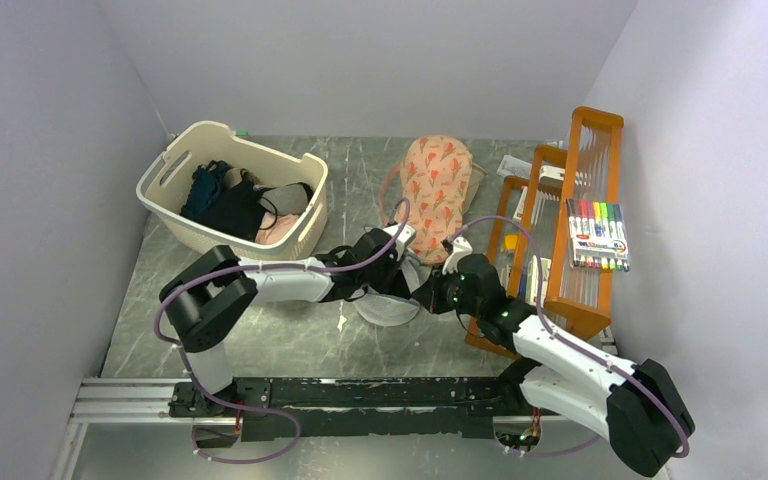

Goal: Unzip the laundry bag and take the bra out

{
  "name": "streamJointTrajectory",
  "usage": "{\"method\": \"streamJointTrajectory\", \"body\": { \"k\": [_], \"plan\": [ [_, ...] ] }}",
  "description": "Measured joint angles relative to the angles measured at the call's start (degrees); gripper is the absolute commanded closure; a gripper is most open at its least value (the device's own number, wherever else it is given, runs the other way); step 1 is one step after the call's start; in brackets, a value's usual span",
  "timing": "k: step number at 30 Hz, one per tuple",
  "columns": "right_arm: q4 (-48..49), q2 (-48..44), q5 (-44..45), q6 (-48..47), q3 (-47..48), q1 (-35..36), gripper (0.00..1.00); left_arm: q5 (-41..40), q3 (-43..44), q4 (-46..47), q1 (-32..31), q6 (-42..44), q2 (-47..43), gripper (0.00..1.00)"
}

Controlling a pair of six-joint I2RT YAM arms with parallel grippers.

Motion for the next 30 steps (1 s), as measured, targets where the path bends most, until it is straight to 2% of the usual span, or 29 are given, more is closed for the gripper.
{"method": "streamJointTrajectory", "body": {
  "k": [3, 4, 20, 30],
  "plan": [
    [0.28, 0.61, 0.00, -0.22, 0.44, 0.00, 1.00, 1.18, -1.25, -0.15, 0.13, -0.37, -1.22, 0.91],
    [0.39, 0.76, 0.00, -0.33, 0.59, 0.02, 1.00, 1.42, -1.55, -0.24, 0.13, -0.55, -1.81, 0.93],
    [1.27, 1.33, 0.46, -0.98, 0.87, 0.04, 1.00, 6.84, -5.18, -1.01, 0.09, -0.02, -17.53, 0.93],
    [-0.28, -1.36, 4.98, -0.83, 2.05, 0.17, 1.00, 8.52, -7.65, -0.98, 0.09, 1.88, -25.77, 0.93]
  ]
}}
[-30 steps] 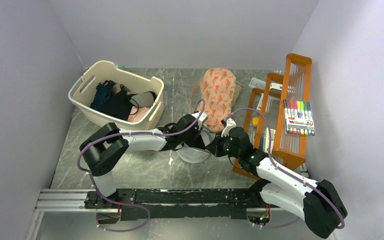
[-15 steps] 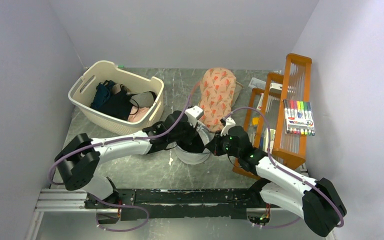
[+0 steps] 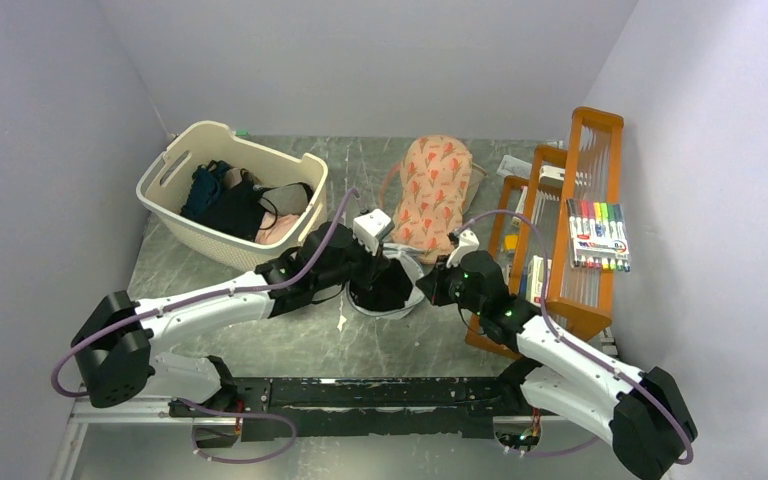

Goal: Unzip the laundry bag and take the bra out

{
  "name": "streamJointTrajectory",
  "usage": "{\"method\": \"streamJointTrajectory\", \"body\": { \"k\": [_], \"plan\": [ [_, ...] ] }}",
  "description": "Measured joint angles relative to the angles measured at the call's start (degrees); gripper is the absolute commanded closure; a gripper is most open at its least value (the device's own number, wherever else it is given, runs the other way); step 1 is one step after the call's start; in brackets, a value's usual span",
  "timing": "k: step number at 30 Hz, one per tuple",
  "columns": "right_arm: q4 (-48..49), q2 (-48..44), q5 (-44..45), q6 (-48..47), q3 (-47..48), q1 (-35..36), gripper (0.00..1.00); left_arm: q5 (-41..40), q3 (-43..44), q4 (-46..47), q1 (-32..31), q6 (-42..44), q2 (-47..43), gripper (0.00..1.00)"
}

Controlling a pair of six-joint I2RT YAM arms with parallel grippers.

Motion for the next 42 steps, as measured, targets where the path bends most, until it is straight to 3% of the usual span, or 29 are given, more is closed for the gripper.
{"method": "streamJointTrajectory", "body": {
  "k": [21, 32, 42],
  "plan": [
    [-1.57, -1.79, 4.61, 1.95, 0.09, 0.09, 1.00, 9.03, -2.71, -2.71, 0.00, 4.44, -6.01, 0.93],
    [-0.57, -0.79, 3.54, 2.40, -0.04, 0.09, 1.00, 8.22, -1.84, -4.22, 0.00, 3.50, -11.78, 0.93],
    [0.90, -0.72, 1.05, 2.34, -0.13, 0.09, 1.00, 2.67, -0.55, 0.52, 0.00, 0.70, -15.34, 0.93]
  ]
}}
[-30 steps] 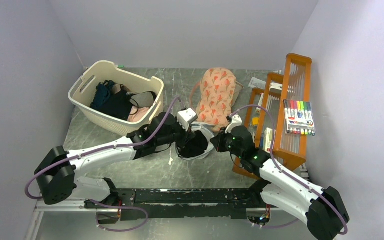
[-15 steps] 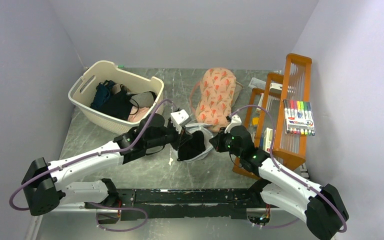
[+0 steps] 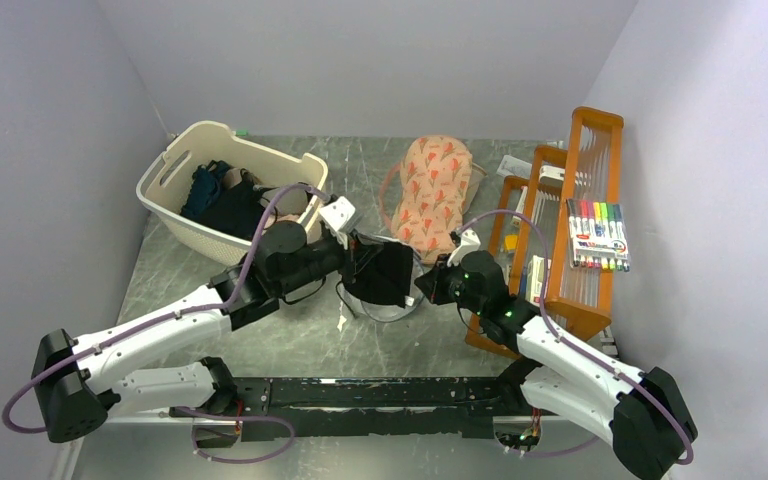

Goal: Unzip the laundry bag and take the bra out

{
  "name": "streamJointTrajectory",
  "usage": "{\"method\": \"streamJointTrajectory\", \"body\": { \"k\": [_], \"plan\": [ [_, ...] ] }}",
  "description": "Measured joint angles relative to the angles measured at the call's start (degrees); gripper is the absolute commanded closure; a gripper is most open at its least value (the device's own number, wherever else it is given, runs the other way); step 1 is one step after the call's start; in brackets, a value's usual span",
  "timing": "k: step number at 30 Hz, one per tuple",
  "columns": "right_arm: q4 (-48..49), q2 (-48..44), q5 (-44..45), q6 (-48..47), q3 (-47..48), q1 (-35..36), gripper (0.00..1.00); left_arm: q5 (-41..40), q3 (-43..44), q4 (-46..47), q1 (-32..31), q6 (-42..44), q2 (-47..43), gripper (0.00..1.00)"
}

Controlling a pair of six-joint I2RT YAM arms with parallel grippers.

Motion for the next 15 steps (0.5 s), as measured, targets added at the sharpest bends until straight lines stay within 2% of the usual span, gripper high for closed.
{"method": "streamJointTrajectory", "body": {
  "k": [7, 15],
  "plan": [
    [0.87, 0.09, -1.77, -0.48, -0.61, 0.00, 1.00, -5.01, 3.80, 0.74, 0.02, -2.99, 1.40, 0.93],
    [1.18, 0.68, -2.12, -0.72, -0.66, 0.00, 1.00, -5.20, 5.92, 0.42, 1.60, -5.16, 2.01, 0.93]
  ]
}}
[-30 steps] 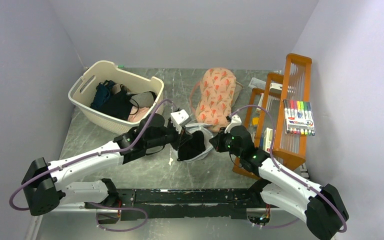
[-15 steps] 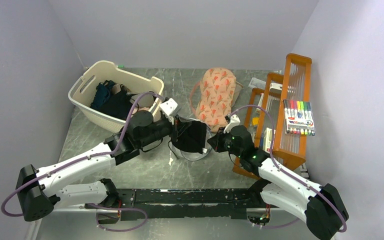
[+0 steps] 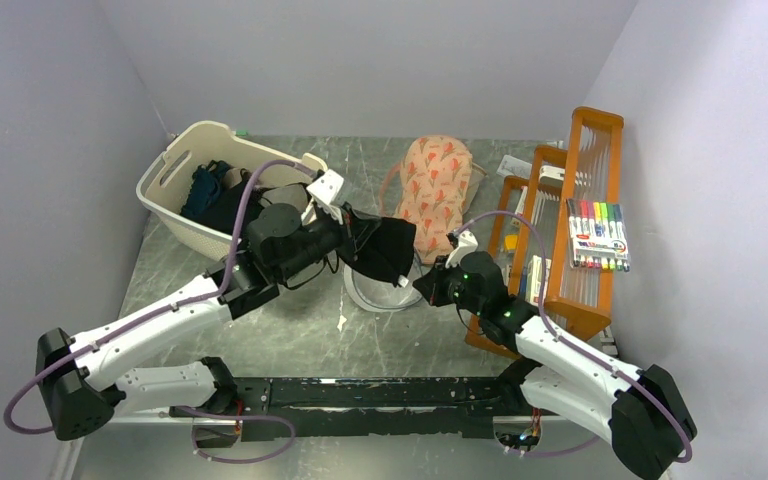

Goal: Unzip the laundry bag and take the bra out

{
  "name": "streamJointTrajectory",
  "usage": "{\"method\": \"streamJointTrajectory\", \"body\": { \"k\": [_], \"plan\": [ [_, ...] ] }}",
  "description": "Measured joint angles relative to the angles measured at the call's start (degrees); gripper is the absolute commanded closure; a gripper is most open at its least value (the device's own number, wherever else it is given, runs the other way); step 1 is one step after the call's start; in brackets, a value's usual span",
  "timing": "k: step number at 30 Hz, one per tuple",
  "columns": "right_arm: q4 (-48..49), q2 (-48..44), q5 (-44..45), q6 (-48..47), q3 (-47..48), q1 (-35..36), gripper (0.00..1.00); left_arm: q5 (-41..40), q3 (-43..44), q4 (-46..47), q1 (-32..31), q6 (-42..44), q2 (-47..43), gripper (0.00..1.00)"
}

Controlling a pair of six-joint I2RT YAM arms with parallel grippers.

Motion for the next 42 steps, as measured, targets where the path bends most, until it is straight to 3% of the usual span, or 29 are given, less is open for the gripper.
{"method": "streamJointTrajectory", "body": {
  "k": [7, 16, 30, 42],
  "plan": [
    [0.02, 0.00, 0.02, -0.31, 0.00, 0.00, 1.00, -1.38, 7.76, -4.68, 4.35, 3.50, -0.24, 0.93],
    [-0.42, -0.52, 0.17, -0.33, 0.00, 0.00, 1.00, -11.58, 17.88, -11.65, 8.22, 12.11, -0.33, 0.93],
    [-0.42, 0.83, -0.20, -0.35, 0.00, 0.00, 1.00, -36.57, 10.60, -9.25, 9.92, 24.96, -3.19, 0.93],
    [-1.38, 0.35, -0.24, -0.55, 0.24, 0.00, 1.00, -39.91, 8.15, -9.18, 17.40, 22.47, 3.34, 0.93]
  ]
}}
